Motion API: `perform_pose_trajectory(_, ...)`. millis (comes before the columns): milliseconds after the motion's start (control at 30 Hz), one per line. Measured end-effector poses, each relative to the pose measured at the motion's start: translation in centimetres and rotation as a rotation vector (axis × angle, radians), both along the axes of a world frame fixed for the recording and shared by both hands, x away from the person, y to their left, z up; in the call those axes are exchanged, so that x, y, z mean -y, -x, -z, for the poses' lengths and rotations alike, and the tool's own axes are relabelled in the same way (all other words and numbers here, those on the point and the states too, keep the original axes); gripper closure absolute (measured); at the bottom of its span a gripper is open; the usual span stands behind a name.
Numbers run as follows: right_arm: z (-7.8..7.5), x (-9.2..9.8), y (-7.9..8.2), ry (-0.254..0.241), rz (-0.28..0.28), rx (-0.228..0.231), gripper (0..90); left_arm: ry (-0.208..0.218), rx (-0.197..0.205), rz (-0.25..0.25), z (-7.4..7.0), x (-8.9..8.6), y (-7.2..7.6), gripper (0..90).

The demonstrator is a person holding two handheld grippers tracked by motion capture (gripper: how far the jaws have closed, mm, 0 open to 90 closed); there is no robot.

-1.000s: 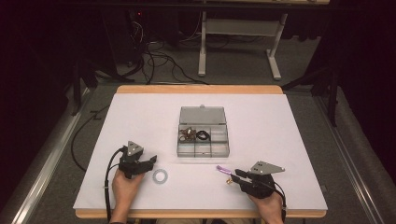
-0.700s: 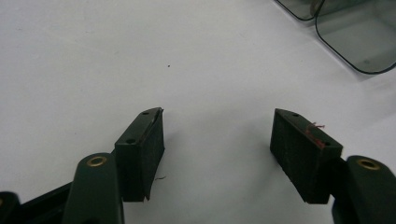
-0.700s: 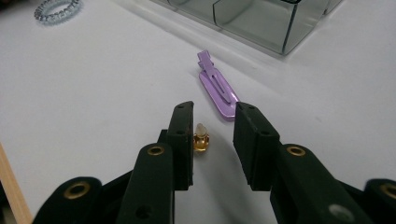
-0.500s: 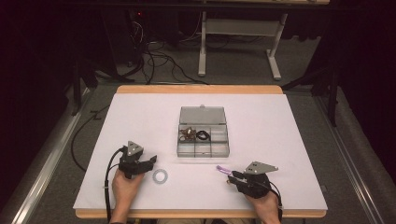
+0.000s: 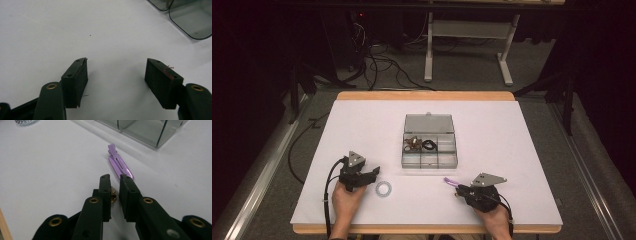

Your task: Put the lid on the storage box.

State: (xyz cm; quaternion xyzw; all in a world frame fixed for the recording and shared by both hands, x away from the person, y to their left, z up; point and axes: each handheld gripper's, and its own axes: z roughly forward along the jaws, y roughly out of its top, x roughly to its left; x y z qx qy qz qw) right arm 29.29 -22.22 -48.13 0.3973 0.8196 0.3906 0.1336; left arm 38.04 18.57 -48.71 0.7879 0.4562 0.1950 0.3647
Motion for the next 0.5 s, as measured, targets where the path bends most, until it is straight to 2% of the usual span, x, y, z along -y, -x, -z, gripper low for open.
perform_pose_trajectory(500,-0.03,0.05,0.02,-0.005,0.008,-0.002,84.8,0.001,-0.001,0.0,0.0,0.0,-0.01,35.3)
